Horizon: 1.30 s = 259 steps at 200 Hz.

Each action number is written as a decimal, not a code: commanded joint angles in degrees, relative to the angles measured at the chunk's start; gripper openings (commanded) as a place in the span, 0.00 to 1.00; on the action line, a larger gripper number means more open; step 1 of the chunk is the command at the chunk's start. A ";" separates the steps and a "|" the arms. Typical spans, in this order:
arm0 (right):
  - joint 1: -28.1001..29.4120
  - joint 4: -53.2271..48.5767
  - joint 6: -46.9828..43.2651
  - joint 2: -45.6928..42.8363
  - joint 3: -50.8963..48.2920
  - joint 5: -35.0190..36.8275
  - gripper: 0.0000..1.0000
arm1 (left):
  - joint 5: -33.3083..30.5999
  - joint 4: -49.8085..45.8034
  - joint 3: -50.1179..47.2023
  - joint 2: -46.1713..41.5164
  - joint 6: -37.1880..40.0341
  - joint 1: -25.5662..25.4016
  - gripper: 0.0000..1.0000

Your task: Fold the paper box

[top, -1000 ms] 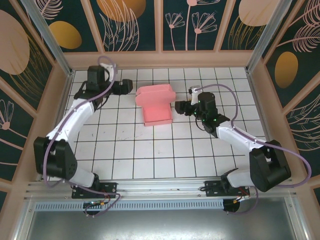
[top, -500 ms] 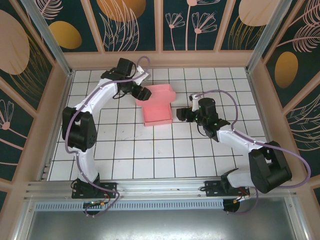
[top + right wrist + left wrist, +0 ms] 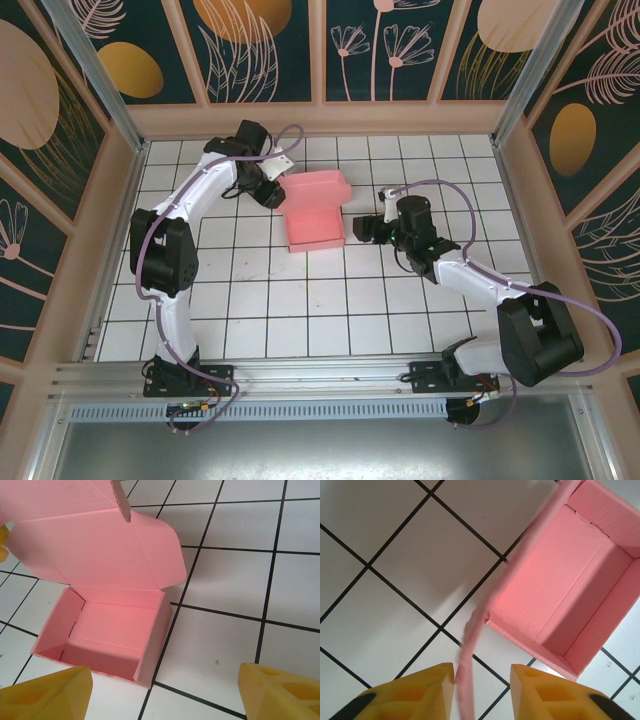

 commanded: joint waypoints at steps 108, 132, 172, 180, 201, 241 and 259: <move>-0.19 -2.13 -3.40 -0.38 4.45 -0.84 0.78 | 4.32 -1.84 -0.44 -1.89 4.24 0.28 0.00; -0.87 -3.77 -8.87 0.70 7.88 -2.78 0.78 | 7.11 -1.61 -3.17 -4.27 6.63 0.30 0.00; -3.57 -11.30 -23.83 4.47 15.70 -12.24 0.78 | 8.48 -1.72 -7.30 -7.25 9.31 0.28 0.00; -4.20 -12.72 -26.29 5.29 17.54 -13.69 0.78 | 8.69 -1.99 -7.46 -7.40 9.60 0.28 0.00; -5.08 -19.22 -33.16 9.03 23.87 -18.87 0.80 | 8.97 -2.55 -7.85 -7.61 10.13 0.28 0.00; -5.16 -29.93 -43.61 18.46 35.20 -23.12 0.81 | 9.42 -2.59 -7.70 -9.21 11.54 0.37 0.00; -5.16 -33.25 -45.64 21.83 39.61 -23.78 0.82 | 9.37 -2.40 -7.67 -9.86 11.91 0.46 0.00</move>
